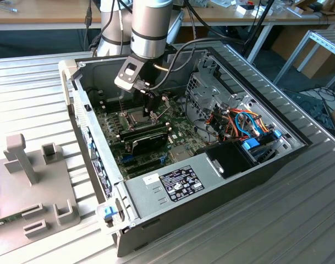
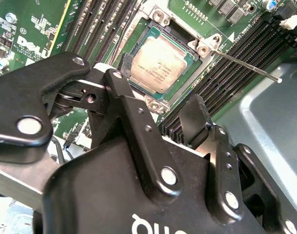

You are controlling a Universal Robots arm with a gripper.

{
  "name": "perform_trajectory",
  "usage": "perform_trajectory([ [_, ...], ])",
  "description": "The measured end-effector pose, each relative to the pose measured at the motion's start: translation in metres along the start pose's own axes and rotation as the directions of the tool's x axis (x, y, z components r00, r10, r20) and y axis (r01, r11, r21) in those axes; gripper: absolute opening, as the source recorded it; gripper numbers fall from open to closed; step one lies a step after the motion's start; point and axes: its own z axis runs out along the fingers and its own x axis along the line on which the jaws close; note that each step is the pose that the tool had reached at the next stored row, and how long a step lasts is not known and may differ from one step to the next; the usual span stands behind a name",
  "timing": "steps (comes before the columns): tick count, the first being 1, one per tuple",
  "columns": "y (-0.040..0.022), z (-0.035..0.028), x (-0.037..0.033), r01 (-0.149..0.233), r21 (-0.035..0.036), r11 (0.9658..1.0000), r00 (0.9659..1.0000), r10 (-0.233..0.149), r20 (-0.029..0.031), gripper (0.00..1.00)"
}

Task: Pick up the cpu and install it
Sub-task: 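Place the cpu into insertion slot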

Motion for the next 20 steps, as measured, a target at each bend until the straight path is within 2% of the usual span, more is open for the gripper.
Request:
perform_trajectory([
  [8,0.0000,0.0000,0.0000,0.000,0.0000,1.0000,1.0000,0.000,-0.0001,0.67],
  [10,0.0000,0.0000,0.0000,0.000,0.0000,1.0000,1.0000,0.000,-0.0001,0.52],
  [11,0.0000,0.0000,0.0000,0.000,0.0000,1.0000,1.0000,0.000,-0.0001,0.52],
  [12,0.0000,0.0000,0.0000,0.000,0.0000,1.0000,1.0000,0.000,-0.0001,0.40],
  [14,0.0000,0.0000,0.0000,0.000,0.0000,1.0000,1.0000,0.000,-0.0001,0.28],
  [15,0.0000,0.0000,0.0000,0.000,0.0000,1.0000,1.0000,0.000,-0.0001,0.28],
  [18,0.0000,0.0000,0.0000,0.000,0.0000,1.0000,1.0000,0.000,-0.0001,0.11],
  [20,0.0000,0.0000,0.0000,0.000,0.0000,1.0000,1.0000,0.000,-0.0001,0.11],
])
